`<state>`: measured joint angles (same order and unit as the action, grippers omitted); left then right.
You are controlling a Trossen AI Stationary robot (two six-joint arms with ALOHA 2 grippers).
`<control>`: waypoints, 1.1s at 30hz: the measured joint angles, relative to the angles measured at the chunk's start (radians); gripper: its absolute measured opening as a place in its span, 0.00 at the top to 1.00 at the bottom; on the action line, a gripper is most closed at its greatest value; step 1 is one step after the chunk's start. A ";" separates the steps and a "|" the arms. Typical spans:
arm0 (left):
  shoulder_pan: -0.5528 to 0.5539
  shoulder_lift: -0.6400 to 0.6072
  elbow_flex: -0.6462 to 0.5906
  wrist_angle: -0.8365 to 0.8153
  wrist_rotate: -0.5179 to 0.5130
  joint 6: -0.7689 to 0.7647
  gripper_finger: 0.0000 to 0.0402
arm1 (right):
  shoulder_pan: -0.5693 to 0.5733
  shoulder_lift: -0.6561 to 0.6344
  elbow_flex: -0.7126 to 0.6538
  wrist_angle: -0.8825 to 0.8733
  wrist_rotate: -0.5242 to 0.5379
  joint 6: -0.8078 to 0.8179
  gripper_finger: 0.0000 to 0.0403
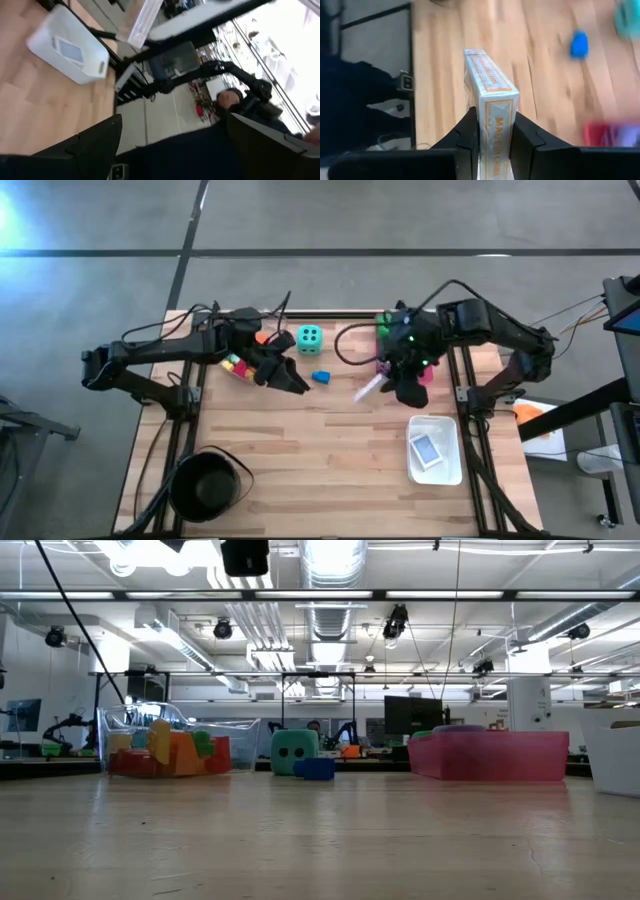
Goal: Pick & Place Toys
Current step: Put the yellow deck of cards into the white bin
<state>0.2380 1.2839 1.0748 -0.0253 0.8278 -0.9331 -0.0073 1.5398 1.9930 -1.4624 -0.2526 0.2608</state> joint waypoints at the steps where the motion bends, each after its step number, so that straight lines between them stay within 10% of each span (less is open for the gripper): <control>1: 0.015 0.000 0.000 -0.002 0.000 0.000 0.10 | 0.010 -0.016 -0.024 -0.013 0.021 0.045 0.85; 13: 0.174 0.000 0.000 -0.110 -0.044 -0.055 0.10 | 0.100 -0.279 -0.495 -0.079 0.113 0.458 0.85; 33: 0.191 0.000 0.000 -0.110 -0.050 -0.059 0.10 | 0.220 -0.381 -1.049 0.237 -0.273 0.397 0.85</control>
<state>0.4290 1.2842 1.0744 -0.1352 0.7777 -0.9916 0.2123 1.1587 0.9444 -1.2252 -0.5259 0.6581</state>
